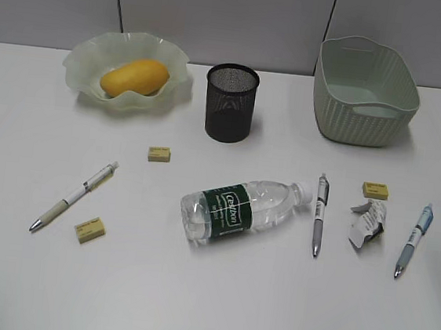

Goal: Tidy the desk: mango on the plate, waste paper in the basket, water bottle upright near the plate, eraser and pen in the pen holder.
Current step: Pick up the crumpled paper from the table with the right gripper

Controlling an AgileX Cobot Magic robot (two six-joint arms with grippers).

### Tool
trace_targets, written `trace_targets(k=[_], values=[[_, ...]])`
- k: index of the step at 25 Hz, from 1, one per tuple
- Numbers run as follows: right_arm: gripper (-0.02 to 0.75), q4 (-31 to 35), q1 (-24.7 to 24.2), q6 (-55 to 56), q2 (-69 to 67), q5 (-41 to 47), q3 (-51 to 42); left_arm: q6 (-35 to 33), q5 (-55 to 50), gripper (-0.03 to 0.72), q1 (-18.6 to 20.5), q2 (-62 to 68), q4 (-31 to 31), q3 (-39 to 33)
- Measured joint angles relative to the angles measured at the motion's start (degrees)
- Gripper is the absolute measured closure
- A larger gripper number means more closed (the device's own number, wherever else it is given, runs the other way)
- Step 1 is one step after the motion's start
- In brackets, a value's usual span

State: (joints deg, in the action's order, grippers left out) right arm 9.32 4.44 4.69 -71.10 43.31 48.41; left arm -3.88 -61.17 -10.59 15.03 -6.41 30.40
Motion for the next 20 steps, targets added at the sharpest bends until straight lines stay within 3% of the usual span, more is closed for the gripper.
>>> trace_targets(k=[5, 13, 20], values=[[0.303, 1.25, 1.37, 0.96, -7.23, 2.08, 2.83, 0.0, 0.0, 0.141, 0.0, 0.0, 0.0, 0.0], [0.303, 1.04, 8.22, 6.68, -16.03, 0.57, 2.89, 0.0, 0.04, 0.15, 0.0, -5.12, 0.0, 0.0], [0.303, -0.84, 8.78, 10.72, -22.79, -3.06, 4.17, 0.0, -0.01, 0.154, 0.0, -10.32, 0.0, 0.0]])
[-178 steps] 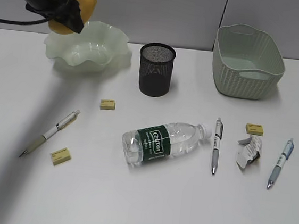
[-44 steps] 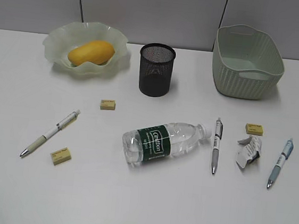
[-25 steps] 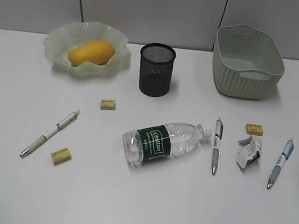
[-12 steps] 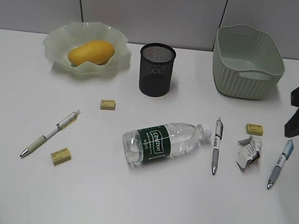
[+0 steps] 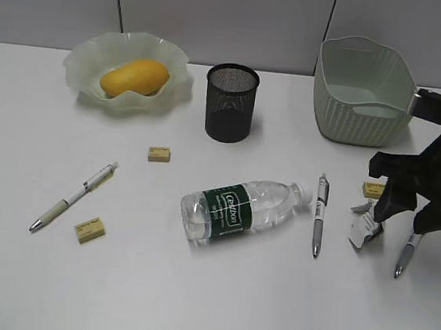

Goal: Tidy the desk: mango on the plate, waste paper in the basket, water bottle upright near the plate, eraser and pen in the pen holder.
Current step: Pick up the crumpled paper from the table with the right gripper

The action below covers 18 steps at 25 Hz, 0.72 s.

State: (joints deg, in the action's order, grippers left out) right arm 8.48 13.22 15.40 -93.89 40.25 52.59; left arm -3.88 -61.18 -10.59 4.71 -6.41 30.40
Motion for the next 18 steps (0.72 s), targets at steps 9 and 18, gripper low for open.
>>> trace_targets(k=[9, 18], values=[[0.303, -2.79, 0.06, 2.44, -10.13, -0.3, 8.32, 0.0, -0.03, 0.165, 0.0, -5.06, 0.09, -0.05], [0.339, -2.87, 0.06, 3.3, -17.86, -0.17, 10.09, 0.0, -0.03, 0.165, 0.0, -5.13, 0.11, -0.11]])
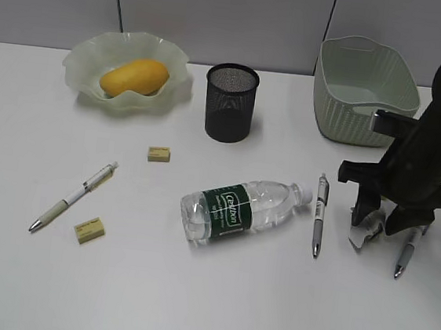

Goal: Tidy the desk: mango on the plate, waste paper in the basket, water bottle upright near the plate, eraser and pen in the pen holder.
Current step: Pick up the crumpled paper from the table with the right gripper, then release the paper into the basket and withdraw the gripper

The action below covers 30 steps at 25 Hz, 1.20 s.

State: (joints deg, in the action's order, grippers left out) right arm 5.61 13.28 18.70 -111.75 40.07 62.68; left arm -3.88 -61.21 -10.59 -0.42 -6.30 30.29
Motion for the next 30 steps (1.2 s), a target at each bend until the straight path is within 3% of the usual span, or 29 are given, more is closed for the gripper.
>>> trace_targets(k=[5, 8, 20, 26, 30], values=[[0.58, 0.0, 0.0, 0.16, -1.0, 0.33, 0.61, 0.0, 0.0, 0.165, 0.0, 0.0, 0.05, 0.0], [0.657, -0.07, 0.0, -0.17, -1.0, 3.3, 2.66, 0.0, 0.0, 0.165, 0.0, 0.0, 0.05, 0.0], [0.67, 1.06, 0.0, -7.66, 0.57, 23.77, 18.3, 0.0, 0.0, 0.165, 0.0, 0.0, 0.11, 0.0], [0.671, -1.0, 0.0, -7.85, 1.21, 21.61, 29.59, 0.0, 0.0, 0.166, 0.0, 0.0, 0.16, -0.04], [0.671, -5.16, 0.0, -7.85, 1.21, 15.42, 34.05, 0.0, 0.0, 0.166, 0.0, 0.0, 0.16, -0.06]])
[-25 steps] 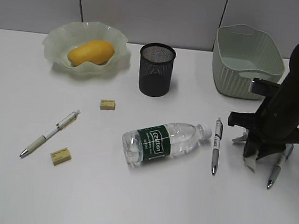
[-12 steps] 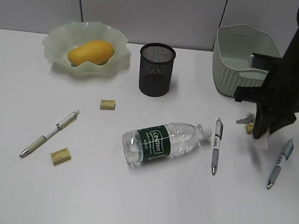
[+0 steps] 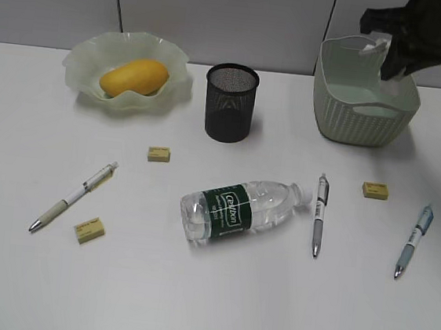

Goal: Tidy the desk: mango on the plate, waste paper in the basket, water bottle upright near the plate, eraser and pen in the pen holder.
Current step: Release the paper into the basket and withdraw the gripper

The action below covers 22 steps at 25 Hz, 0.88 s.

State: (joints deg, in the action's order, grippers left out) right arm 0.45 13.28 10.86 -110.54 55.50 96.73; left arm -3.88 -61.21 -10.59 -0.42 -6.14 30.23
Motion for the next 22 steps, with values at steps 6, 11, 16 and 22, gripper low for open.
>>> trace_targets(k=[6, 11, 16, 22], values=[[0.671, -6.39, 0.0, 1.65, -0.32, -11.38, 0.35, 0.0, 0.0, 0.167, 0.0, 0.0, 0.0, 0.0], [0.671, -10.79, 0.0, 2.72, -3.81, -19.32, 0.55, 0.0, 0.0, 0.168, 0.0, 0.0, 0.0, 0.0], [0.671, -15.22, -0.39, 5.81, -8.94, -26.07, 0.55, 0.0, 0.0, 0.168, 0.0, 0.0, 0.0, 0.0], [0.658, -15.75, -2.1, 7.43, -14.32, -30.41, 0.55, 0.0, 0.0, 0.168, 0.0, 0.0, 0.0, 0.0]])
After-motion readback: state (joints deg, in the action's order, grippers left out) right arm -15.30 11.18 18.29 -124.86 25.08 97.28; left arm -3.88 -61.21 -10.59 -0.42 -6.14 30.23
